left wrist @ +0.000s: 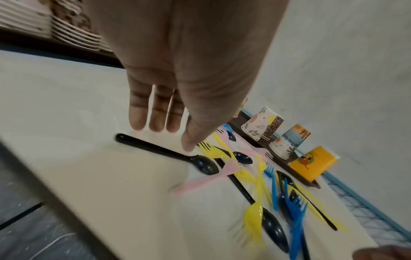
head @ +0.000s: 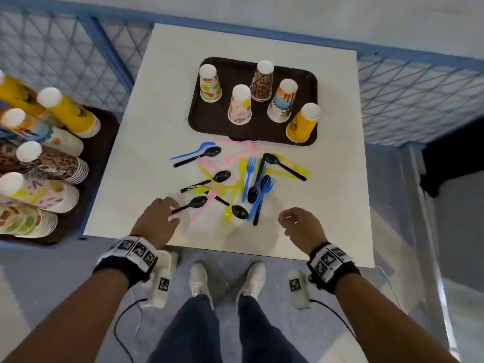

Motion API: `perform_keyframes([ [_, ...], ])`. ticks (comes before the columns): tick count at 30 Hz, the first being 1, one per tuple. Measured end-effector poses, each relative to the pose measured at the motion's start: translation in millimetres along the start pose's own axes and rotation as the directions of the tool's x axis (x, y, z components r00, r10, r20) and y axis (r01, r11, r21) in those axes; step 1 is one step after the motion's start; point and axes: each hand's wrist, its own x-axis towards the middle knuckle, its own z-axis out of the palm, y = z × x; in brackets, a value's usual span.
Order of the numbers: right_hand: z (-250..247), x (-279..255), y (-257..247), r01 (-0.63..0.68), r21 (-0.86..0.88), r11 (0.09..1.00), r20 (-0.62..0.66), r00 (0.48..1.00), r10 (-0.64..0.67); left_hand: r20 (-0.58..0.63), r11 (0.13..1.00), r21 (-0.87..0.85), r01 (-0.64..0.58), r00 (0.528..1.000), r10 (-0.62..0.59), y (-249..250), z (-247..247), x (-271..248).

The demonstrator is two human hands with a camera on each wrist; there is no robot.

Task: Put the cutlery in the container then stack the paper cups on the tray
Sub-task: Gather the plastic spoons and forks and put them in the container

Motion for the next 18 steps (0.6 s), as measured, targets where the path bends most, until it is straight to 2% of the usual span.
perform_keyframes([
  [2, 13.2, 23.5, -18.2, -0.021, -0.082, 0.996, -0.065, 0.998, 0.016, -0.088, 0.995, 0.091, 0.046, 0.995, -0.038, 9.5, 3.8, 20.0],
  [4, 28.2, 42.3, -37.0, -0.047, -0.132, 0.99, -0.086, 0.996, 0.035, -0.073, 0.98, 0.17, 0.102, 0.993, -0.091, 23.4, 7.0, 30.5],
  [6, 41.5, 53.6, -44.4, -0.057, -0.189, 0.98, -0.099, 0.994, 0.038, -0.026, 0.958, 0.275, 0.085, 0.996, -0.081, 26.2, 14.2, 33.7],
  [8, 48.5, 62.6, -45.4, -0.087, -0.217, 0.972, -0.124, 0.99, 0.061, -0.028, 0.941, 0.336, 0.034, 0.999, -0.026, 21.1, 21.2, 35.1],
  [12, 55.6, 73.5, -51.6, -0.137, -0.249, 0.959, -0.172, 0.981, 0.095, -0.074, 0.927, 0.361, -0.099, 0.988, 0.134, 14.6, 24.7, 36.6],
  [15, 55.9, 76.2, -57.8, -0.169, -0.29, 0.942, -0.185, 0.976, 0.118, -0.085, 0.915, 0.371, -0.161, 0.975, 0.206, 15.2, 23.2, 32.3],
  [18, 49.0, 74.5, -60.9, -0.161, -0.288, 0.944, -0.195, 0.975, 0.107, -0.13, 0.956, 0.234, -0.177, 0.969, 0.211, 28.0, 24.1, 24.2],
])
